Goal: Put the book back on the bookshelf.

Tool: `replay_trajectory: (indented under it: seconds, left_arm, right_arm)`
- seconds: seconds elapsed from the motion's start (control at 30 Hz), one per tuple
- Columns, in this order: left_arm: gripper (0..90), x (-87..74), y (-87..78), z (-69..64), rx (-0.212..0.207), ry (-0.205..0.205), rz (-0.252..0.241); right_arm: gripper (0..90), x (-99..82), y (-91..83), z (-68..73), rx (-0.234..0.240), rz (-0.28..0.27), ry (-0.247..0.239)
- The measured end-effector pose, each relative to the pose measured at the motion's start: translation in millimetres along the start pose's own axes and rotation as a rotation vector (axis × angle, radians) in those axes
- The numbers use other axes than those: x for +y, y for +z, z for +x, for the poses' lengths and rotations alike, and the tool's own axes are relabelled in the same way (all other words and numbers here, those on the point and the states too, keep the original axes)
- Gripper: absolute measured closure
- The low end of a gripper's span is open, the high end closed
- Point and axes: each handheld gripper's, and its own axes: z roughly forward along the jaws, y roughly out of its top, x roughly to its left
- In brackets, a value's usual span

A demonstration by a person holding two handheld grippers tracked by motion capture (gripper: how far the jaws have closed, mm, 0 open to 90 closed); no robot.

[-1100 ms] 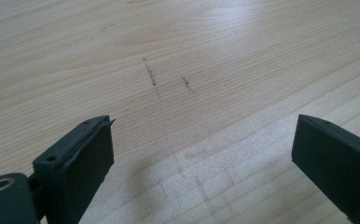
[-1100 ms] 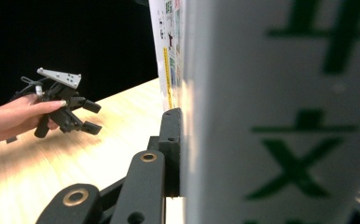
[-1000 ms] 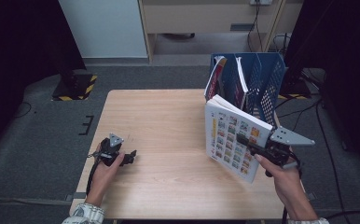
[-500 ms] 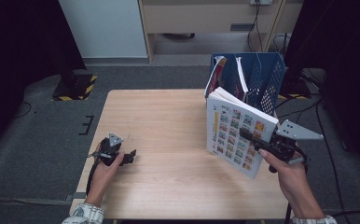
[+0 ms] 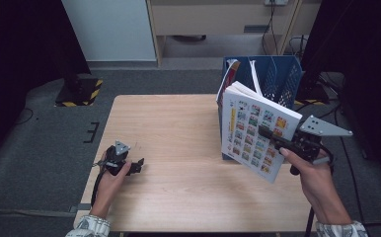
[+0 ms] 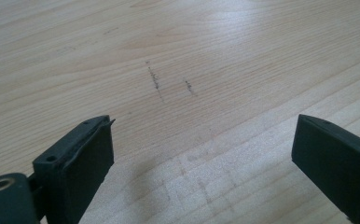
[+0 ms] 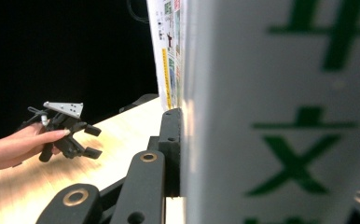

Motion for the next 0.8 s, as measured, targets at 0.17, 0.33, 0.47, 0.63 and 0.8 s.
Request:
replay_trajectory:
  seconds: [0.17,0.33,0.47,0.63,0.8]
  left_arm:
    - [5.1,0.2,-0.4,0.4,0.0,-0.001,-0.001]
    - [5.1,0.2,-0.6,0.6,0.0,-0.002,0.0]
    - [5.1,0.4,-0.8,0.3,0.0,-0.001,-0.003]
    - [5.1,0.4,-1.1,0.8,0.002,-0.002,-0.003]
    - [5.1,0.4,-1.6,0.7,0.003,-0.003,-0.004]
  right_arm:
    - [74.0,6.3,4.9,-6.5,-0.014,0.0,0.005]
    - [74.0,8.7,6.6,-14.1,-0.036,0.011,0.004]
    - [74.0,8.1,5.7,-20.1,-0.051,0.008,0.014]
    - [74.0,6.8,2.0,-24.7,-0.064,0.007,0.021]
    - [74.0,4.6,-5.9,-28.4,-0.074,0.007,0.026]
